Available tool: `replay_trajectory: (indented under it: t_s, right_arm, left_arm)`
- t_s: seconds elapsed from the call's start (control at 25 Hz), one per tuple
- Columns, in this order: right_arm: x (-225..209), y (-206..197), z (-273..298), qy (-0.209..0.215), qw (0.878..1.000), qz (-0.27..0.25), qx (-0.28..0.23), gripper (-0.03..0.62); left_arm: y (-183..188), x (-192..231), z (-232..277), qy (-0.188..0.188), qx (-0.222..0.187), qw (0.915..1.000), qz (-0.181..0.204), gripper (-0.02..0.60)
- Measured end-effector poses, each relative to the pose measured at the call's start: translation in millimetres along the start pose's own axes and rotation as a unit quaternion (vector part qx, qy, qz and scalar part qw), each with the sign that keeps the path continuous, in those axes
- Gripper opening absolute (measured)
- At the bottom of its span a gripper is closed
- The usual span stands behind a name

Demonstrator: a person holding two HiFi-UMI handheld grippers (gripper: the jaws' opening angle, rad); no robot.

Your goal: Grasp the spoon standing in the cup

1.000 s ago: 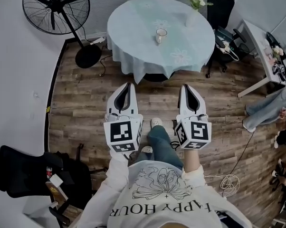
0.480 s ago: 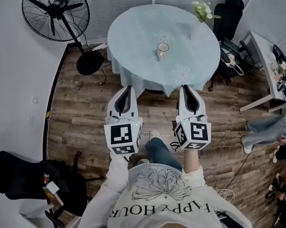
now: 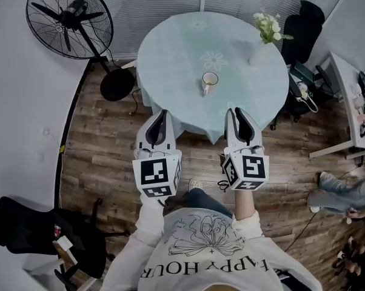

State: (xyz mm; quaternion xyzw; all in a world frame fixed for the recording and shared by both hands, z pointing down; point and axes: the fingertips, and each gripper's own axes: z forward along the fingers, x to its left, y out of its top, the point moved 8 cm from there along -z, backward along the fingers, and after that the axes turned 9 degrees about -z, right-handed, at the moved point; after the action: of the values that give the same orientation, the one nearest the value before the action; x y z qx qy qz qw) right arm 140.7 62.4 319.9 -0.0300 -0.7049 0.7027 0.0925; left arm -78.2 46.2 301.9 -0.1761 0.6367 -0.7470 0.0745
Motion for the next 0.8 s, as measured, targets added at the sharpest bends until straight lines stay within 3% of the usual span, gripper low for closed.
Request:
replay_trajectory:
  t_s: [0.8]
  right_arm:
    - [-28,-32,95,0.059,0.997,-0.011,0.045,0.156]
  left_arm:
    - [-11,14,91,0.027,0.033,0.999,-0.011,0.002]
